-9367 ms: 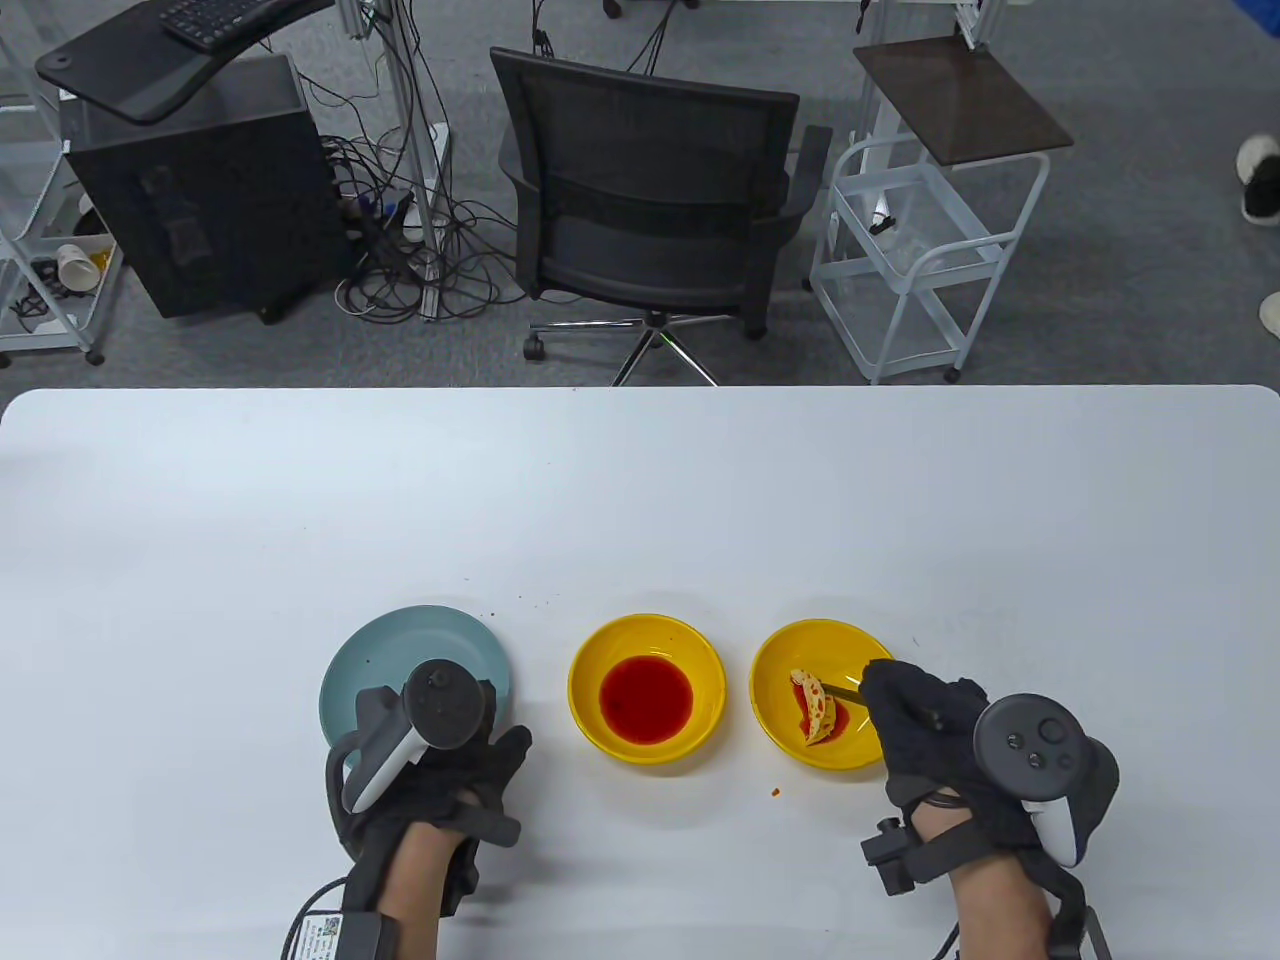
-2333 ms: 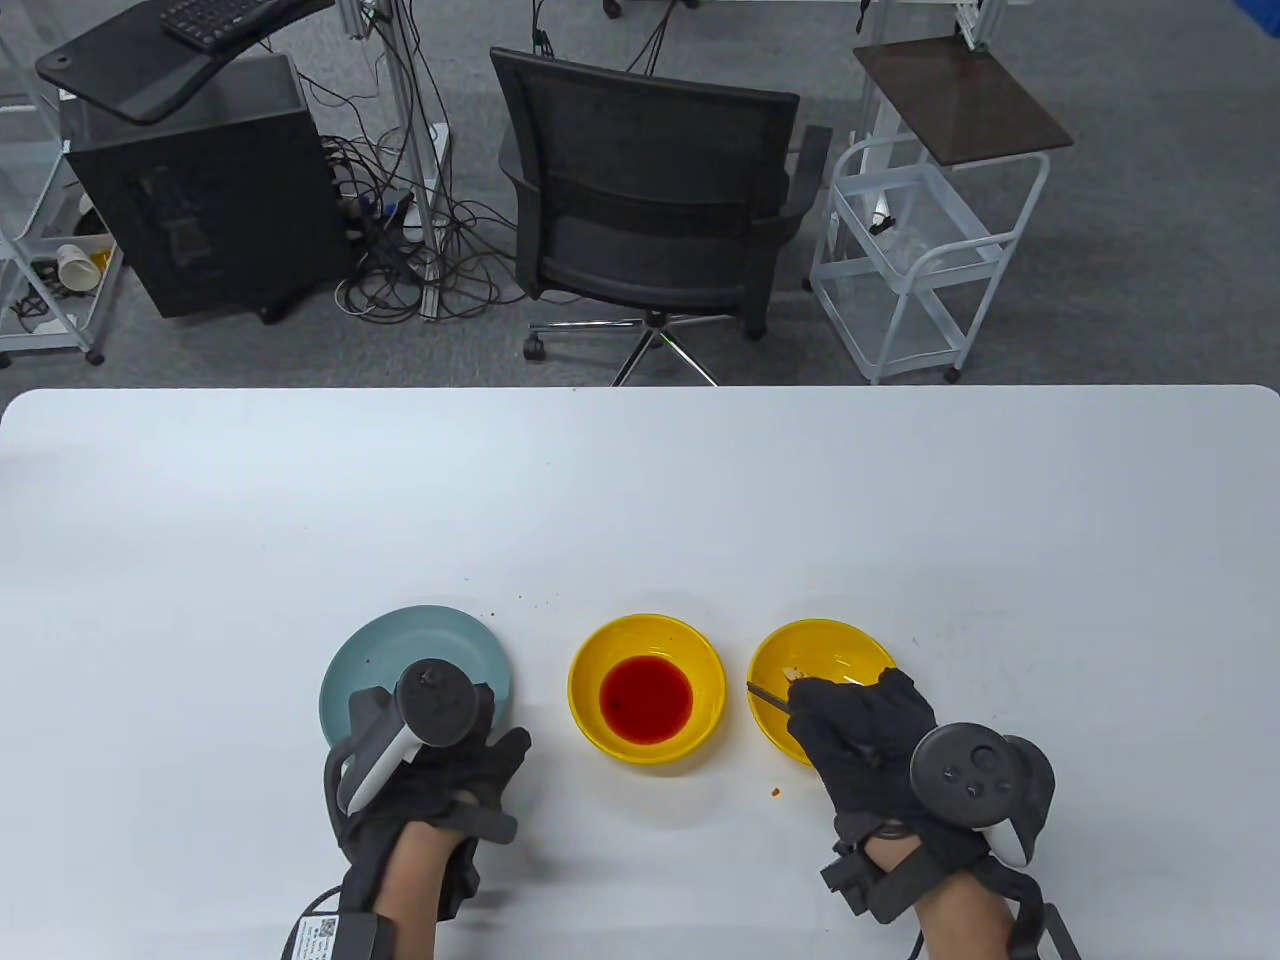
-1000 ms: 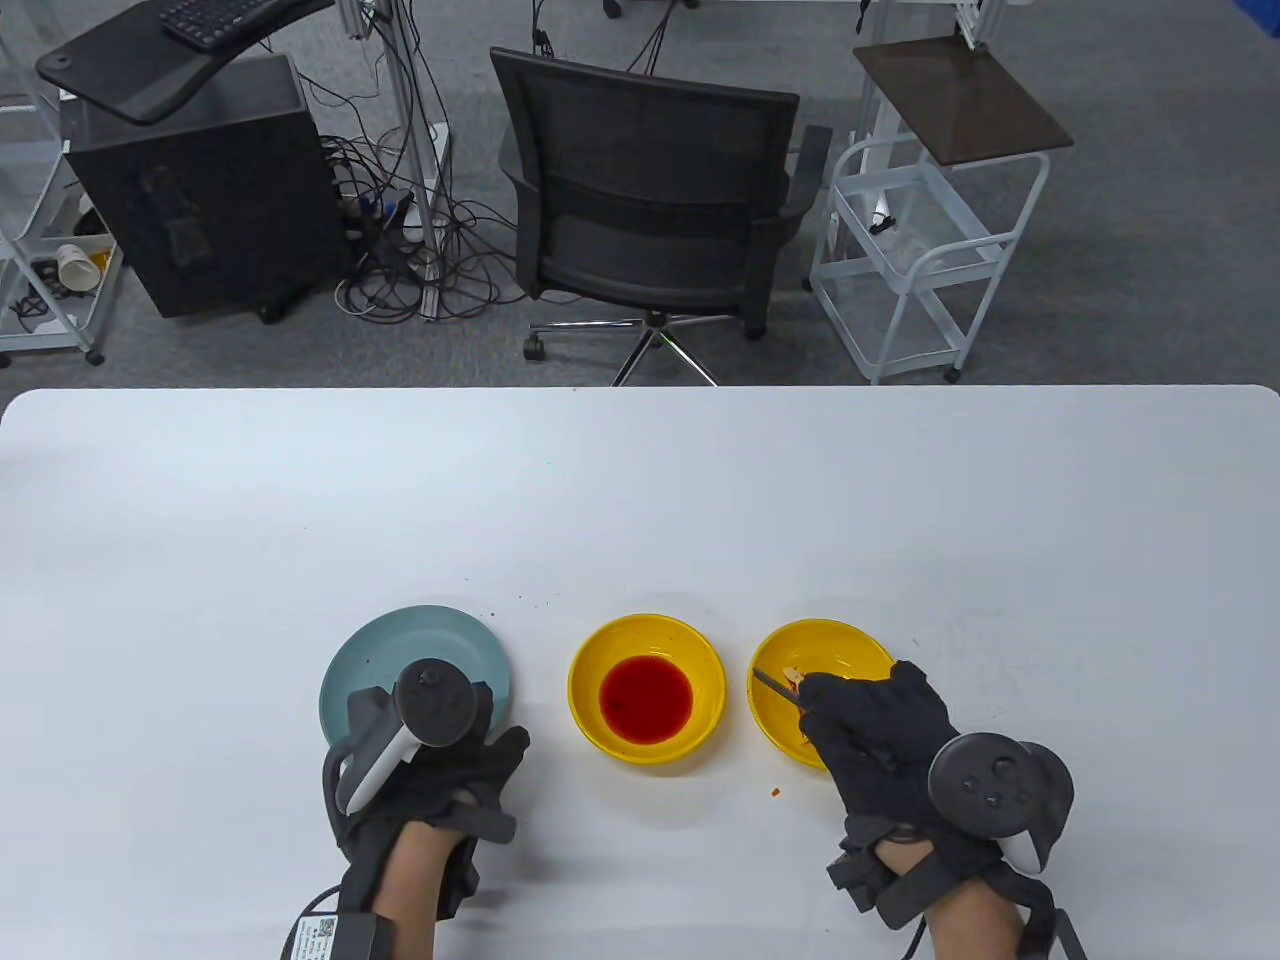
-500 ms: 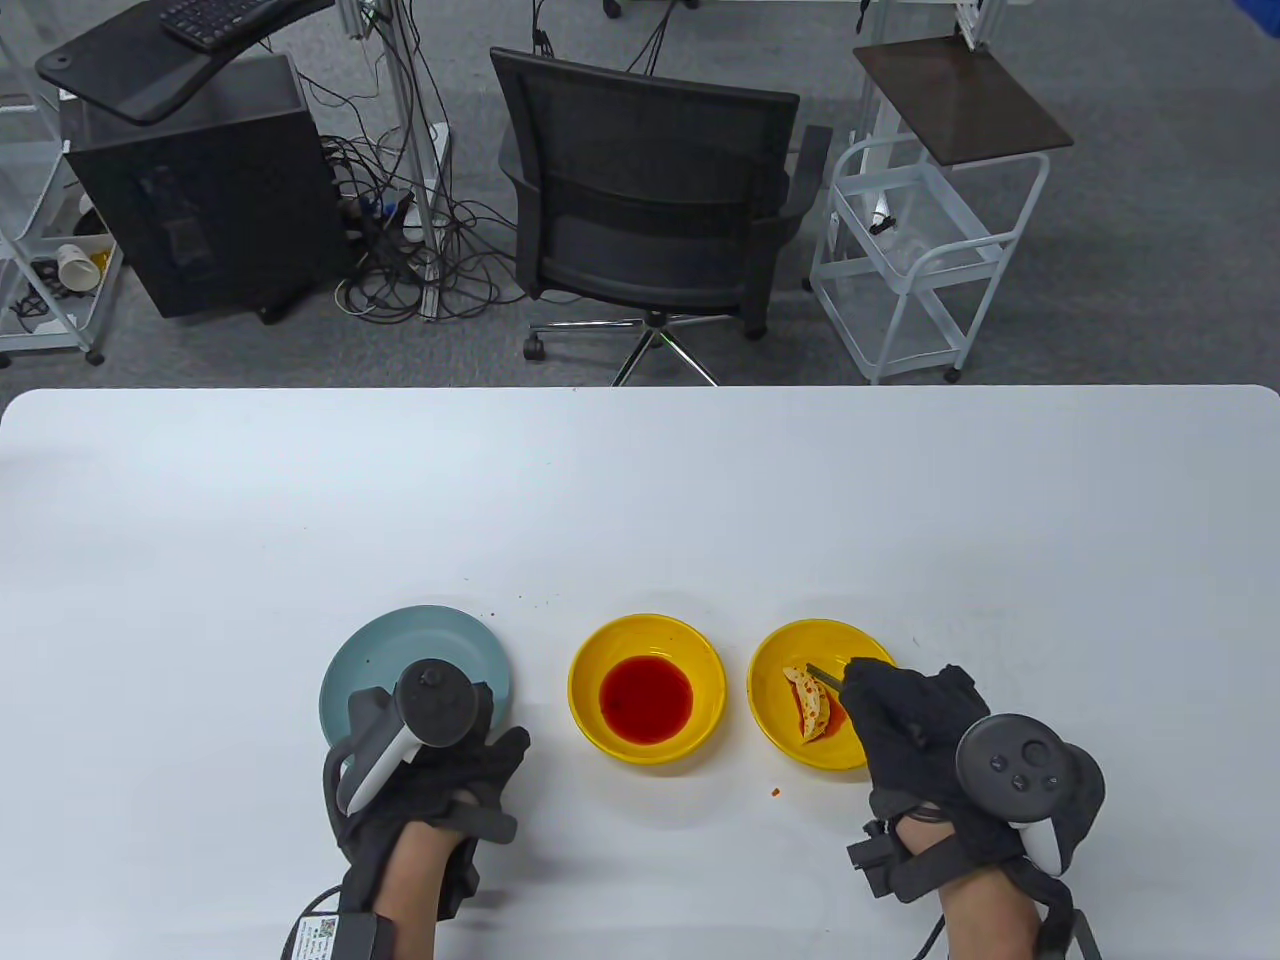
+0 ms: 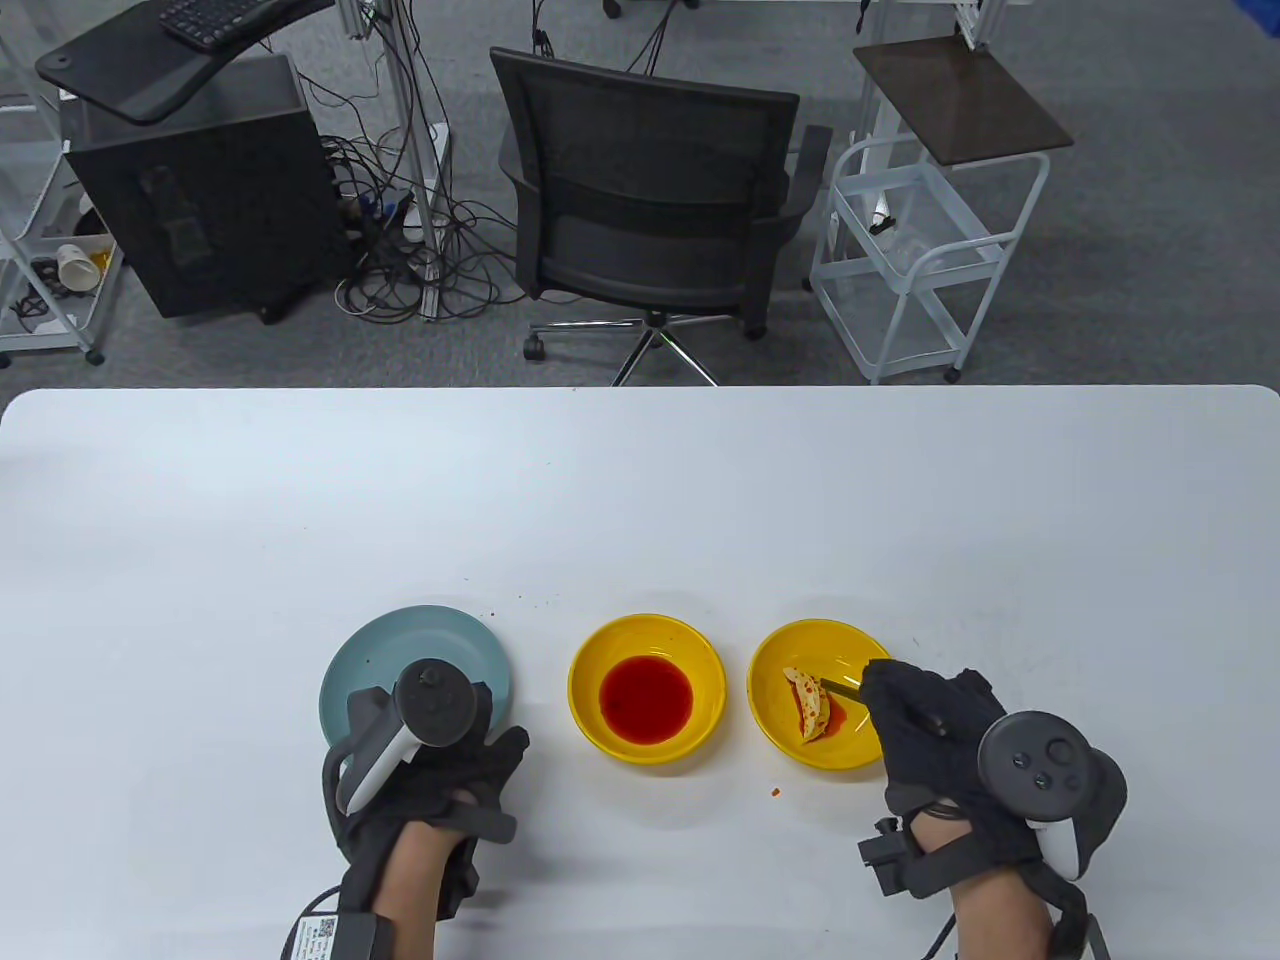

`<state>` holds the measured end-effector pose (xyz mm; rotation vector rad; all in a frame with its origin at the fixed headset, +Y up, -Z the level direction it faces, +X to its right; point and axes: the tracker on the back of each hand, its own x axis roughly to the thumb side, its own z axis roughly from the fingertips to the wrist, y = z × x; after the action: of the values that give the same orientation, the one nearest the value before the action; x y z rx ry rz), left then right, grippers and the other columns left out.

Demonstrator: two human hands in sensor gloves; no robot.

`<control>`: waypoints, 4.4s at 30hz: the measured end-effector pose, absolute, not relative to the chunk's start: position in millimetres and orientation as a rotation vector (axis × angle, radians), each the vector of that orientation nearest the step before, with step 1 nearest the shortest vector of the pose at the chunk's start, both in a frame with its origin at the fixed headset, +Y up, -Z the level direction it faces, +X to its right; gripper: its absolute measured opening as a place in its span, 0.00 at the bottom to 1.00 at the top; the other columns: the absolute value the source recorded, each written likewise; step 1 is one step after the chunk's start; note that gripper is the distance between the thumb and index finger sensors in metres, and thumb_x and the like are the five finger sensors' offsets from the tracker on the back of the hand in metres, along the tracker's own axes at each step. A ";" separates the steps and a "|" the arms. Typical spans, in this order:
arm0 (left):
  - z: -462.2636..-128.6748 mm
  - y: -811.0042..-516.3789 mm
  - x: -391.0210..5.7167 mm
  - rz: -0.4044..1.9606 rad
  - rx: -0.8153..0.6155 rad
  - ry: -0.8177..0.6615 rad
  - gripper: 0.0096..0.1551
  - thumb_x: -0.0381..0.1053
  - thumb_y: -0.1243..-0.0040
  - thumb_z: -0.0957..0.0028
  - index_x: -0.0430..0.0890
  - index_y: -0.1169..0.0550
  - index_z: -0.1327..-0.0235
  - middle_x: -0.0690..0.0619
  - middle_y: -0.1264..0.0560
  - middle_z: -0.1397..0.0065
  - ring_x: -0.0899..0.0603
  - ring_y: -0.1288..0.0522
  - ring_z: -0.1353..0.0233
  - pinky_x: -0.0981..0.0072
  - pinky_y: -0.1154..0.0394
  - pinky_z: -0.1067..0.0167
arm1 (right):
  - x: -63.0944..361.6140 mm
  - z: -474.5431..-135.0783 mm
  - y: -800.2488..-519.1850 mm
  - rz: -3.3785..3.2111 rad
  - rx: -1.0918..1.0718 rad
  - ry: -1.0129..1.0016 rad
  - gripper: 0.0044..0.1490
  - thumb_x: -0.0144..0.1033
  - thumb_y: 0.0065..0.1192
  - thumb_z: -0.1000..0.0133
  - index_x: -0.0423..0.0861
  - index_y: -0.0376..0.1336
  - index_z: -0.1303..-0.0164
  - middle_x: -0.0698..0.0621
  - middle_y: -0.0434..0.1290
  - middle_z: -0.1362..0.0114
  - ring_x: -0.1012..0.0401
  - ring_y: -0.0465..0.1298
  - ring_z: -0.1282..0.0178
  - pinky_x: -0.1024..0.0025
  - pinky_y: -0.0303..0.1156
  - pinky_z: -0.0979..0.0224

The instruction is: Dip chopsticks into soy sauce and dot onto dumpling

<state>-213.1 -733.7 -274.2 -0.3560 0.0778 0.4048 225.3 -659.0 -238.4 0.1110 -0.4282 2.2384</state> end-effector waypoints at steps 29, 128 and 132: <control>-273.4 -732.5 -211.5 0.411 -0.348 0.069 0.47 0.71 0.45 0.48 0.47 0.35 0.20 0.45 0.45 0.15 0.28 0.42 0.18 0.25 0.51 0.28 | 211.3 -232.3 -654.5 2.205 0.308 -0.481 0.35 0.54 0.59 0.49 0.41 0.72 0.42 0.38 0.82 0.44 0.38 0.80 0.44 0.23 0.52 0.25; -272.6 -731.9 -212.8 0.412 -0.358 0.077 0.47 0.71 0.45 0.48 0.47 0.35 0.20 0.45 0.45 0.14 0.28 0.42 0.18 0.25 0.51 0.28 | 236.8 -239.7 -660.3 2.173 -0.013 -0.447 0.35 0.54 0.61 0.50 0.38 0.75 0.50 0.37 0.86 0.52 0.40 0.85 0.55 0.27 0.61 0.29; -272.8 -731.9 -212.8 0.416 -0.356 0.077 0.47 0.71 0.45 0.48 0.47 0.35 0.20 0.45 0.45 0.15 0.28 0.42 0.18 0.25 0.51 0.28 | 234.1 -243.1 -665.5 2.217 -0.012 -0.425 0.35 0.53 0.61 0.50 0.40 0.73 0.45 0.38 0.84 0.46 0.39 0.83 0.49 0.26 0.59 0.27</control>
<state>-212.8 -731.9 -272.8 -0.3565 0.0770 0.4158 234.1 -665.5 -243.1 -0.0117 -0.4251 2.2170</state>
